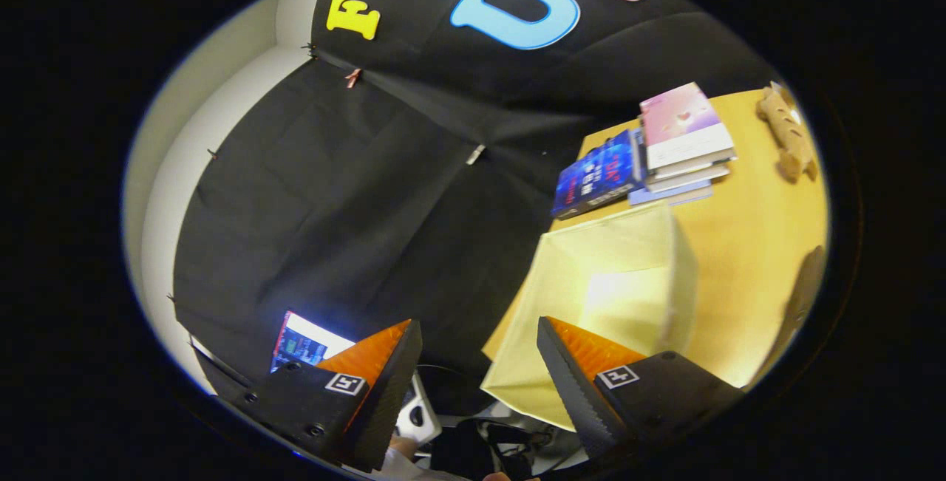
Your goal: Open the storage box then place both shoes into the box .Put the left shoe in first, then the right shoe, with the right side of both shoes facing outward in a uniform manner.
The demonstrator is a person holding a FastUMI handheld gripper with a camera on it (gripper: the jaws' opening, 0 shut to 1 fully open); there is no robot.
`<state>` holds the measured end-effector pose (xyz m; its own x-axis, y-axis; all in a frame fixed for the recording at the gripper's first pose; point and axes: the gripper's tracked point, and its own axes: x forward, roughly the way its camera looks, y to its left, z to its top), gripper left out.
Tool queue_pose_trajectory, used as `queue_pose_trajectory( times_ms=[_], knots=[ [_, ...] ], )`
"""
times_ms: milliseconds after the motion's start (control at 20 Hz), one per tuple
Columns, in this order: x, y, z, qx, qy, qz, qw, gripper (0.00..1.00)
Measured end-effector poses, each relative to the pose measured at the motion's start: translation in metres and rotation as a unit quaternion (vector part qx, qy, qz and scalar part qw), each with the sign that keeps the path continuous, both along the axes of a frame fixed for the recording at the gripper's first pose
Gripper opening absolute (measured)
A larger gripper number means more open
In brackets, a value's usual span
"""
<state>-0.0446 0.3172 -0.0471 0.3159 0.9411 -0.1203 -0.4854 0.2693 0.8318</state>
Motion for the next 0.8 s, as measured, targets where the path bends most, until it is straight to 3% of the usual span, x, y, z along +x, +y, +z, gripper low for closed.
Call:
queue_pose_trajectory(
  times_ms=[300,550,800],
  knots=[
    [0.012,-0.101,-0.071,-0.137,-0.018,-0.07,0.988,0.97],
    [0.025,-0.178,-0.141,-0.255,-0.011,-0.14,0.957,0.98],
    [0.034,-0.217,-0.214,-0.34,0.014,-0.166,0.925,0.97]
  ],
)
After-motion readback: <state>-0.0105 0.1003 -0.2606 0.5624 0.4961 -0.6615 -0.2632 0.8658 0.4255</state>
